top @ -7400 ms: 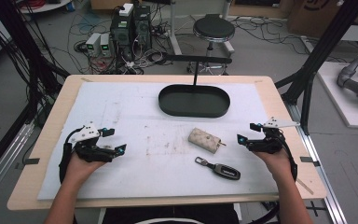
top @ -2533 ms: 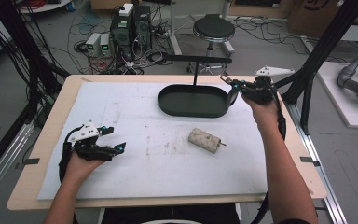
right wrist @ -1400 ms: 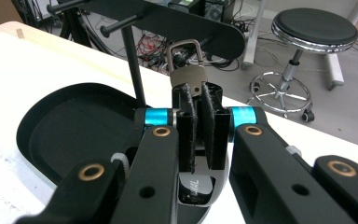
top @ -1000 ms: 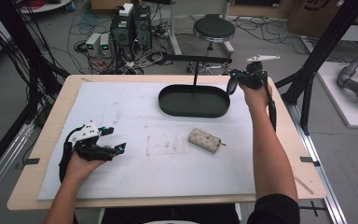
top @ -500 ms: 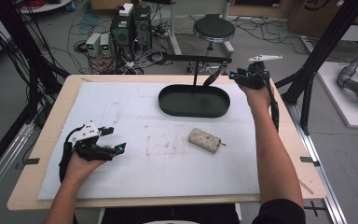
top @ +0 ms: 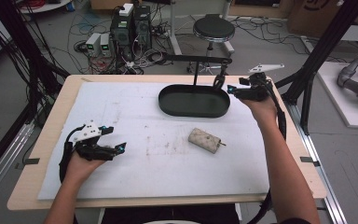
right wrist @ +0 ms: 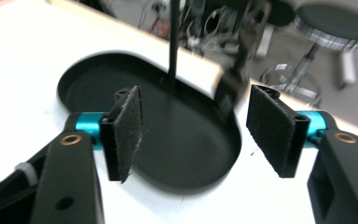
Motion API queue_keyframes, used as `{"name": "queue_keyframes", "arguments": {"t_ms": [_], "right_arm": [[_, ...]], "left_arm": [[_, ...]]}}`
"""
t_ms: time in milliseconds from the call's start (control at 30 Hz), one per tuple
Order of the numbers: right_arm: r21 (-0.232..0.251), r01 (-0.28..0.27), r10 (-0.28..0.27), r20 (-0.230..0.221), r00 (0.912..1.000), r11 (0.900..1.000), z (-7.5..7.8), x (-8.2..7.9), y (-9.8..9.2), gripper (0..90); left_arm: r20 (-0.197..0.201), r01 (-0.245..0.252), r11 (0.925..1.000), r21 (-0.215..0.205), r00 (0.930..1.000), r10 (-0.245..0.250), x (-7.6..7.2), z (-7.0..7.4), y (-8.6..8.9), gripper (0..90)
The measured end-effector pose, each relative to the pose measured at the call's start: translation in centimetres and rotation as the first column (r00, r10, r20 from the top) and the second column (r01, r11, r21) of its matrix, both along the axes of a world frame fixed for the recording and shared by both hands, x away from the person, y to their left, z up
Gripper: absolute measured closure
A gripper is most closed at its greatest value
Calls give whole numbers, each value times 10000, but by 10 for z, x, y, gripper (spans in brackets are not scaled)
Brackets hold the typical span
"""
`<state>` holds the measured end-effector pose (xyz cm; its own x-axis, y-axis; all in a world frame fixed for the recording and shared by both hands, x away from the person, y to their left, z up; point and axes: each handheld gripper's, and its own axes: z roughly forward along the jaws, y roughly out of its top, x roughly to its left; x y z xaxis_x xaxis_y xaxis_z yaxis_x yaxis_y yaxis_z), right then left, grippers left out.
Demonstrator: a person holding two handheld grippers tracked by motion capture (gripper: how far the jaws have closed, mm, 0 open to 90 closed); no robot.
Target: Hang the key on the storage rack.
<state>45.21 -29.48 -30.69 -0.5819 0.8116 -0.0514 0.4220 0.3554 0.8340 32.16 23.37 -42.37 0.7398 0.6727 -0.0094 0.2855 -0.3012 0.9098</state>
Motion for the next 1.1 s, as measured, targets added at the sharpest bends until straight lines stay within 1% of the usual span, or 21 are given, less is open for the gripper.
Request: {"name": "queue_keyframes", "arguments": {"t_ms": [33, 67, 100, 133, 167, 200, 233, 267, 300, 400, 433, 467, 500, 567, 600, 733, 833, 867, 967, 1067, 1100], "right_arm": [[99, -68, 64, 422, 9991, 9999, -2, -6, -1, 366], [178, -130, 118, 638, 9979, 9998, -3, -11, -3, 366], [178, -130, 118, 638, 9979, 9998, -3, -11, -3, 366], [216, -272, 270, 97, 9996, 9994, -4, -16, -4, 357], [299, -369, 370, -24, 9993, 9989, -4, -18, -3, 355], [303, -501, 498, 104, 9987, 9983, -4, -22, -3, 358], [450, -619, 597, 478, 9971, 9971, -6, -28, -3, 372], [529, -743, 710, 611, 9956, 9958, -7, -32, -3, 378], [496, -775, 753, 460, 9961, 9958, -8, -34, -2, 372], [414, -870, 854, 401, 9955, 9953, -11, -40, -3, 369], [123, -1086, 1082, 267, 9938, 9940, -15, -44, -2, 339], [-67, -1117, 1118, 198, 9935, 9937, -17, -46, -2, 325], [-67, -1117, 1118, 198, 9935, 9937, -17, -46, -2, 325], [-188, -1271, 1271, 12, 9919, 9917, -22, -49, -3, 306], [-255, -1292, 1291, -44, 9916, 9913, -26, -53, -4, 287], [-126, -1315, 1313, -189, 9912, 9912, -31, -60, -9, 264], [79, -1293, 1294, -273, 9912, 9916, -37, -69, -15, 251], [208, -1290, 1295, -303, 9911, 9914, -42, -74, -16, 244], [381, -1319, 1332, -336, 9905, 9905, -48, -79, -17, 240], [653, -1406, 1426, -276, 9894, 9879, -59, -88, -17, 229], [653, -1406, 1426, -276, 9894, 9879, -59, -88, -17, 229]], "left_arm": [[1, 10, 10000, 2, 10000, -10, 0, 0, 0, 162], [7, 36, 10000, 25, 10000, -36, 0, 0, 0, 162], [3, 36, 10000, 38, 10000, -36, 0, 0, 0, 162], [63, 20, 10000, -13, 10000, -20, 0, 1, 0, 162], [95, -2, 10000, 6, 10000, 2, 0, 1, 0, 162], [95, -2, 10000, 6, 10000, 2, 0, 1, 0, 162], [123, -17, 10000, 1, 9999, 17, 0, 2, 1, 162], [123, -17, 10000, 1, 9999, 17, 0, 2, 1, 162], [132, -31, 10000, -11, 9999, 31, 0, 2, 1, 162], [114, -18, 10000, 15, 9999, 18, 0, 1, 1, 162], [102, -35, 10000, 17, 9999, 35, 0, 1, 0, 162], [102, -35, 10000, 17, 9999, 35, 0, 1, 0, 162], [90, -2, 10000, 10, 10000, 2, 0, 1, 0, 162], [94, 8, 10000, 25, 10000, -8, 0, 1, -1, 162], [89, -3, 10000, 17, 10000, 3, 0, 1, -1, 162], [90, -2, 10000, 6, 10000, 2, 0, 1, 0, 162], [92, 12, 10000, 53, 10000, -13, 0, 1, -1, 162], [105, 37, 10000, 57, 9999, -38, 0, 1, -2, 162], [122, 5, 10000, 41, 9999, -5, 0, 1, -3, 162], [170, 34, 10000, 40, 9998, -35, -1, 2, -3, 162], [172, 33, 10000, 38, 9998, -33, -1, 2, -3, 162]]}}
